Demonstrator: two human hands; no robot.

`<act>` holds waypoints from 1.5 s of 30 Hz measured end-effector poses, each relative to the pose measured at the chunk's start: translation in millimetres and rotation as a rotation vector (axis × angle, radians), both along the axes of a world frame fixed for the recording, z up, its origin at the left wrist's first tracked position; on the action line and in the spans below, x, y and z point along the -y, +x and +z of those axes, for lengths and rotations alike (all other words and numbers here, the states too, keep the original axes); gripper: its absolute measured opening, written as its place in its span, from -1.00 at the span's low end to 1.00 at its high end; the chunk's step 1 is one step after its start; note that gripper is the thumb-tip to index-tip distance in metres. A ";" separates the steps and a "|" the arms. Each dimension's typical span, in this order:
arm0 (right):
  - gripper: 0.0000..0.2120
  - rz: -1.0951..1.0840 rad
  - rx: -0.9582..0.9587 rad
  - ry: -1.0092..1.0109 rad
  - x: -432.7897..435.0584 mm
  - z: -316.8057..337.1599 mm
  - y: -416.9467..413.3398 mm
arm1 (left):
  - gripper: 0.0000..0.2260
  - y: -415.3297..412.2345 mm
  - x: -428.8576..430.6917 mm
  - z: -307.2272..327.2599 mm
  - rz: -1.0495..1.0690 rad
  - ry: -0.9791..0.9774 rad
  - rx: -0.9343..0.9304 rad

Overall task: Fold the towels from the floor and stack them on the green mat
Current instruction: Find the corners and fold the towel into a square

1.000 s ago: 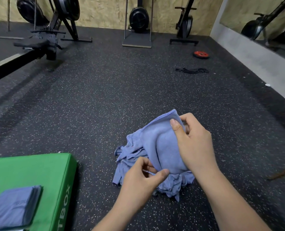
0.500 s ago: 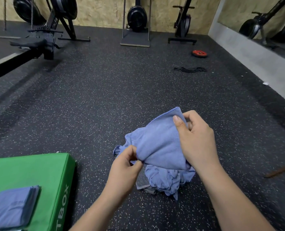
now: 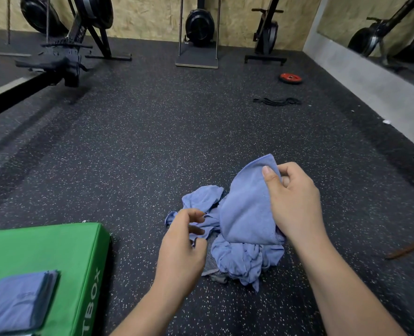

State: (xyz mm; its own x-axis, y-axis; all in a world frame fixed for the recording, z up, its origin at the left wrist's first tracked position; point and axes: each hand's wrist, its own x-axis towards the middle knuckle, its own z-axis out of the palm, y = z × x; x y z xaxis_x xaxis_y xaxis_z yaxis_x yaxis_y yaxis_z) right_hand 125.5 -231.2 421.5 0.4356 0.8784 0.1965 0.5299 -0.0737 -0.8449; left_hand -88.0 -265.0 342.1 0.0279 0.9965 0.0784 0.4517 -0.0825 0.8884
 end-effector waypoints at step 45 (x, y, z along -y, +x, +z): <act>-0.73 0.637 -0.549 -0.336 -8.9 -51.4 -87.0 | -0.91 -119.6 -39.1 38.3 0.093 0.033 0.082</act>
